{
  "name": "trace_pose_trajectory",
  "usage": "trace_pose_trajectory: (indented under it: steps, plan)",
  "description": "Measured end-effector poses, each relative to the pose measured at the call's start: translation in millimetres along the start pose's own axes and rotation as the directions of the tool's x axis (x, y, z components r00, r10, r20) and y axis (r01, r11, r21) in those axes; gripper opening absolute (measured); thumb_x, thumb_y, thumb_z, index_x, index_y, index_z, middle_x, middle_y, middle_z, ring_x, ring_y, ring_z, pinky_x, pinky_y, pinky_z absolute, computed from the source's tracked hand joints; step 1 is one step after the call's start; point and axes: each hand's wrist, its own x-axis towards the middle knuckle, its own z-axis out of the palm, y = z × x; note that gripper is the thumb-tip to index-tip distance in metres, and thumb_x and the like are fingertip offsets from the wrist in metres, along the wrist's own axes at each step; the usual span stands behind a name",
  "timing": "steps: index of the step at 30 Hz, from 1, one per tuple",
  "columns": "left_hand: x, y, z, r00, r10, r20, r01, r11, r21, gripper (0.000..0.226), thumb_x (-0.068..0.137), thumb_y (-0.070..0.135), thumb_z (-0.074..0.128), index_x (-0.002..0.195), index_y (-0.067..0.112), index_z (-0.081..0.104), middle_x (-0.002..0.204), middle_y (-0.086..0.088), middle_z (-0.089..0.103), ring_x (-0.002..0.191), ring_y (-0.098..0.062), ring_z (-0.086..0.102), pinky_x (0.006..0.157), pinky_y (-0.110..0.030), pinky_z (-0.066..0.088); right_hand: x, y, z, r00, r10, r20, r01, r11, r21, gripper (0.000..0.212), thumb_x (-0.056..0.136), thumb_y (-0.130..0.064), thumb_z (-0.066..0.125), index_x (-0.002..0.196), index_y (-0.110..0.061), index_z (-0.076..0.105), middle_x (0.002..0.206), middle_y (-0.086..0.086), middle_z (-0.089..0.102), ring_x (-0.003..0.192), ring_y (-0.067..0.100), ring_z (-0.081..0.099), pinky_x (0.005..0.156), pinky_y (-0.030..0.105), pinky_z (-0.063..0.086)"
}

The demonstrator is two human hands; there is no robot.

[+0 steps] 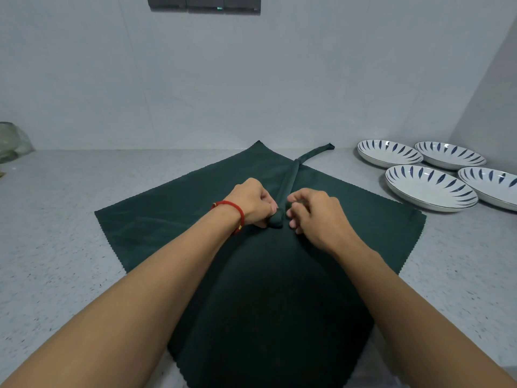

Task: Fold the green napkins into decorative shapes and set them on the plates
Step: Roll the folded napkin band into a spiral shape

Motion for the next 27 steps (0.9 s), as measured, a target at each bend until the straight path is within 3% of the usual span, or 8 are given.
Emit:
trace_pose_trajectory:
  steps: [6,11,13,16,18,21,24,27]
  plan:
    - [11,7,-3,0.994,-0.097,0.046,0.100,0.994,-0.048,0.012,0.091,0.008,0.059,0.089,0.009,0.071,0.079,-0.010,0.074,0.077,-0.028,0.077,0.084,-0.040,0.061,3,-5,8,0.989,-0.120,0.083,0.134,0.972,-0.193,0.033,0.082,-0.027,0.082,0.108,-0.019,0.064,0.093,-0.004,0.063,0.088,0.015,0.061,0.087,0.037,0.052]
    - [6,-3,8,0.980,0.075,-0.182,-0.072,0.997,0.022,0.010,0.091,0.021,0.068,0.090,0.015,0.076,0.078,-0.001,0.073,0.075,-0.016,0.071,0.067,-0.015,0.053,18,-4,5,0.993,-0.062,0.100,0.083,0.971,-0.222,0.019,0.087,-0.030,0.076,0.098,-0.018,0.065,0.096,0.002,0.066,0.095,0.024,0.061,0.087,0.041,0.052]
    - [3,-8,9,0.974,0.137,-0.182,-0.132,0.990,0.041,0.014,0.094,0.022,0.065,0.099,0.019,0.078,0.084,0.004,0.073,0.083,-0.009,0.065,0.067,-0.009,0.045,25,-3,5,0.994,-0.021,0.109,0.045,0.972,-0.229,0.017,0.090,-0.032,0.073,0.090,-0.017,0.065,0.094,0.006,0.068,0.089,0.026,0.066,0.084,0.041,0.055]
    - [4,-11,7,0.980,0.185,-0.079,-0.175,0.978,0.115,0.028,0.098,0.021,0.060,0.124,0.022,0.070,0.108,0.001,0.074,0.106,-0.013,0.064,0.086,-0.015,0.042,35,-2,0,0.990,0.036,0.136,-0.012,0.985,-0.174,0.024,0.094,-0.030,0.069,0.085,-0.008,0.067,0.081,0.008,0.074,0.064,0.018,0.073,0.077,0.038,0.059]
    - [8,-9,6,0.978,0.205,-0.048,-0.195,0.967,0.162,0.031,0.098,0.021,0.059,0.128,0.023,0.066,0.098,0.001,0.074,0.097,-0.013,0.065,0.084,-0.017,0.042,37,-3,-4,0.987,0.058,0.151,-0.036,0.989,-0.147,0.026,0.096,-0.029,0.067,0.086,-0.005,0.069,0.078,0.008,0.075,0.060,0.015,0.073,0.075,0.032,0.059]
    - [20,-2,3,0.979,0.199,-0.039,-0.188,0.963,0.192,0.019,0.097,0.023,0.061,0.115,0.024,0.068,0.082,0.003,0.069,0.079,-0.008,0.060,0.079,-0.026,0.048,40,-3,-6,0.983,0.083,0.163,-0.058,0.987,-0.153,0.032,0.101,-0.029,0.060,0.081,-0.005,0.069,0.074,0.010,0.075,0.061,0.017,0.073,0.073,0.031,0.058]
    - [32,7,-2,0.988,0.155,0.007,-0.152,0.954,0.259,0.016,0.096,0.025,0.062,0.109,0.023,0.071,0.090,0.003,0.066,0.088,-0.014,0.059,0.081,-0.024,0.044,43,3,-12,0.977,0.115,0.181,-0.085,0.983,-0.166,0.041,0.105,-0.028,0.048,0.083,0.004,0.063,0.078,0.016,0.073,0.055,0.015,0.070,0.075,0.033,0.057]
    - [42,13,-6,0.996,0.079,0.036,-0.086,0.961,0.263,0.017,0.095,0.023,0.060,0.104,0.022,0.074,0.088,0.006,0.065,0.092,-0.017,0.063,0.083,-0.025,0.045,40,11,-20,0.993,0.074,0.087,-0.060,0.985,-0.163,0.027,0.103,-0.020,0.045,0.094,-0.005,0.065,0.079,0.009,0.073,0.054,0.012,0.069,0.076,0.031,0.057]
